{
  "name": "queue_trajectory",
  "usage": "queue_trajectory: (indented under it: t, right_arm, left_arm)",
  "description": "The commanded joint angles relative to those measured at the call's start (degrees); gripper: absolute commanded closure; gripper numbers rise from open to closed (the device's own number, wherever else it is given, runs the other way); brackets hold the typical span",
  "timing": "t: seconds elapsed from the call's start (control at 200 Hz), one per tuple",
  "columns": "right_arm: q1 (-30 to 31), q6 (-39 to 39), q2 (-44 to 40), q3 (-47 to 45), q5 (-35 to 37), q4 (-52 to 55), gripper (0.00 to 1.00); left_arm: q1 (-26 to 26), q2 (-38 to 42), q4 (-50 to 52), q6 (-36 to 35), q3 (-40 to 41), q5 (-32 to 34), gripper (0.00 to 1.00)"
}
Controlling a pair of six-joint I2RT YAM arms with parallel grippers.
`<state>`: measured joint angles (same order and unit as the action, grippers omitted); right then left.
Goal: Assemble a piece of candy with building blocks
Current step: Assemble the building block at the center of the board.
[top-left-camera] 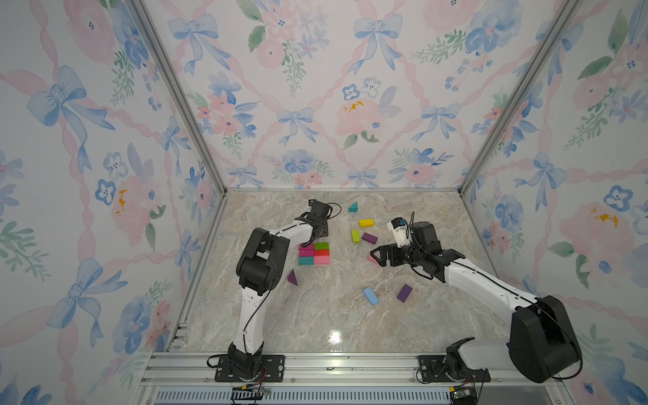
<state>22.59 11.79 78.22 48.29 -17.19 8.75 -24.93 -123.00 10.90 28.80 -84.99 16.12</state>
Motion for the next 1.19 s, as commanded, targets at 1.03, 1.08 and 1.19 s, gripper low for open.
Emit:
queue_trajectory:
  t: [1.03,1.08,1.19]
  right_arm:
    - [1.1,-1.1,-6.5,1.2,1.4,3.3,0.01]
    - [1.1,-1.2,-6.8,1.2,1.5,3.5,0.01]
    - [0.7,-1.4,-7.3,1.1,1.6,3.8,0.01]
  left_arm:
    - [0.1,4.7,1.6,0.0,4.4,-0.6,0.40]
    - [0.1,4.6,1.6,0.0,4.3,-0.7,0.40]
    - [0.1,4.2,1.7,0.0,4.0,-1.0,0.39]
